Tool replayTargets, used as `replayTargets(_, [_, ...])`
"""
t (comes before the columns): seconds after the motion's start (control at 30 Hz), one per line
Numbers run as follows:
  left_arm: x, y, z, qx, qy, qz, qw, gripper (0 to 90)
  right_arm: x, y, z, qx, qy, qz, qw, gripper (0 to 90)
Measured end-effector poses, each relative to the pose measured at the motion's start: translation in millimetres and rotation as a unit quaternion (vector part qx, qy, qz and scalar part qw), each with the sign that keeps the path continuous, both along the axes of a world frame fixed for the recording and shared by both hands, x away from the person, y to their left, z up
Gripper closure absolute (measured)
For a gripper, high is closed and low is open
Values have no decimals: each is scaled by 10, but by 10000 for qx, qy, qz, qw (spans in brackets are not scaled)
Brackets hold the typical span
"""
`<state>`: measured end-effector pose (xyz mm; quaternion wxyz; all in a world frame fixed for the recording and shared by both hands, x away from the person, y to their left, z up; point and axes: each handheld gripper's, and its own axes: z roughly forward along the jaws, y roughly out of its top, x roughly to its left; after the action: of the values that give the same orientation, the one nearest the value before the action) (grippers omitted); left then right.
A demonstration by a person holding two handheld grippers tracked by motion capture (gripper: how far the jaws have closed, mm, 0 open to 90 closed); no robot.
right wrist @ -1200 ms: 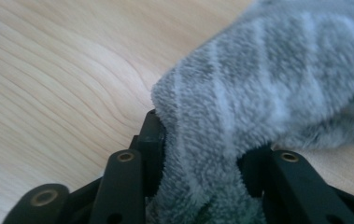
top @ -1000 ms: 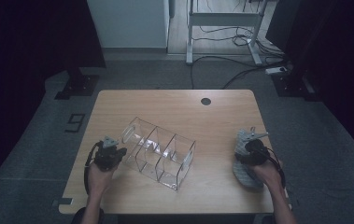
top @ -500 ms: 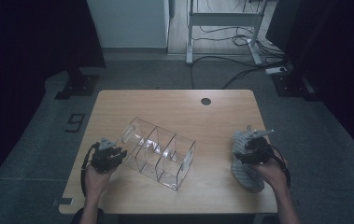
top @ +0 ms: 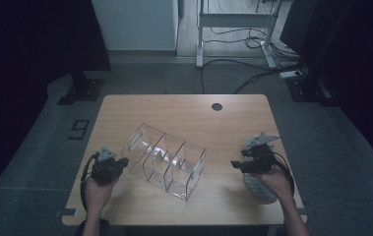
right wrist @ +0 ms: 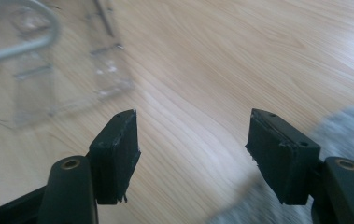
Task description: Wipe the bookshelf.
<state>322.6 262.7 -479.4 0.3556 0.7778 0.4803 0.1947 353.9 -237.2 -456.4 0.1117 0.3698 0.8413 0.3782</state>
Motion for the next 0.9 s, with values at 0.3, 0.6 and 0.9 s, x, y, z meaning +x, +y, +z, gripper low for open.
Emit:
replayTargets(0.3, [87, -31, 7, 82, -2, -14, 10000, 862, 24, 318, -22, 136, 39, 503, 9986, 337])
replayTargets(0.6, [206, -72, 12, 135, 33, -18, 9999, 855, 29, 613, 19, 90, -16, 942, 9955, 317])
replayTargets(0.9, [316, -92, 9, 94, 79, -32, 9999, 848, 106, 845, 39, 55, -142, 1233, 9923, 309])
